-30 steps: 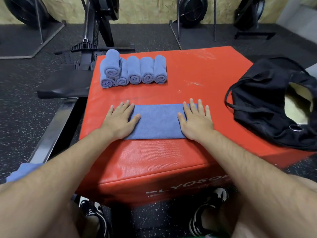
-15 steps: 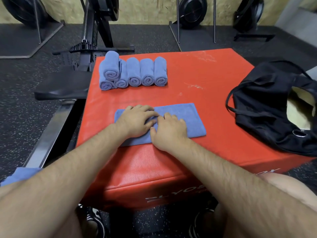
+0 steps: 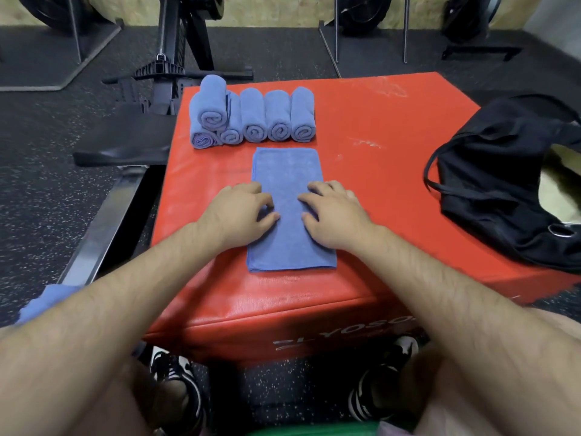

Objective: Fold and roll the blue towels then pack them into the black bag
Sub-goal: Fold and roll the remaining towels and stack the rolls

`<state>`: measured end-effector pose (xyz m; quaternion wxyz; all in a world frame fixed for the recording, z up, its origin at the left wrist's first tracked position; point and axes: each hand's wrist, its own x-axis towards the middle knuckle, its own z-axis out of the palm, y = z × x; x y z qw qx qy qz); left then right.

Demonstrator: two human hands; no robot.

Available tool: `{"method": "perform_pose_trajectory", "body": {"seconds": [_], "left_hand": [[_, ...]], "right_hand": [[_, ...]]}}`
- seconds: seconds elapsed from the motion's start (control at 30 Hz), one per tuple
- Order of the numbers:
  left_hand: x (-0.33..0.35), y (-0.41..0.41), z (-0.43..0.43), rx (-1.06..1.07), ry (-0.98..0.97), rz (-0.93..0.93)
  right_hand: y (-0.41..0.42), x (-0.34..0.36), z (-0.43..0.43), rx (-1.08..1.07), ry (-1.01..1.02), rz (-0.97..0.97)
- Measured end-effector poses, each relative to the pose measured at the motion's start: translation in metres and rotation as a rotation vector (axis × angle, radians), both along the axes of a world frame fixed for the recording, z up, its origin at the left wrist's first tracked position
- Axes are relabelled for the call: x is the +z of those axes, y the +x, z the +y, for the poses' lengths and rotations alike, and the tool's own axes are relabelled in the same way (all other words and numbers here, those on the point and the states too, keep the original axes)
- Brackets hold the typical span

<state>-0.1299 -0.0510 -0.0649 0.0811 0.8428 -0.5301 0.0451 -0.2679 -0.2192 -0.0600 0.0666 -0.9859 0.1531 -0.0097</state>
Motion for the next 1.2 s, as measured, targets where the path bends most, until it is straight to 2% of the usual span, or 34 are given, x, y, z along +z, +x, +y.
{"method": "perform_pose_trajectory", "body": {"seconds": [0.1,0.23,0.33,0.47,0.63,0.8,0.97,1.2], "left_hand": [[0.0,-0.005,0.009,-0.055,-0.043,0.046],[0.008,-0.022,0.018,-0.231,-0.107,0.224],[0.01,-0.031,0.026,-0.315,-0.032,0.35],[0.004,-0.029,0.039,-0.358,0.065,0.421],[0.003,-0.018,0.049,-0.378,0.096,0.427],[0.007,-0.017,0.047,-0.404,0.081,0.372],[0.01,-0.021,0.047,-0.373,0.073,0.278],[0.01,-0.025,0.052,-0.368,0.036,0.275]], "right_hand": [[-0.011,0.004,0.007,0.098,0.003,-0.06],[-0.027,0.012,0.011,0.276,0.114,-0.101],[-0.039,0.013,0.011,0.357,0.17,-0.023],[-0.052,0.011,0.003,0.396,0.224,0.083],[-0.057,0.012,-0.003,0.43,0.286,0.074],[-0.058,0.015,-0.002,0.444,0.216,0.029],[-0.064,0.017,-0.002,0.465,0.156,0.075],[-0.062,0.012,-0.009,0.322,0.277,-0.022]]}}
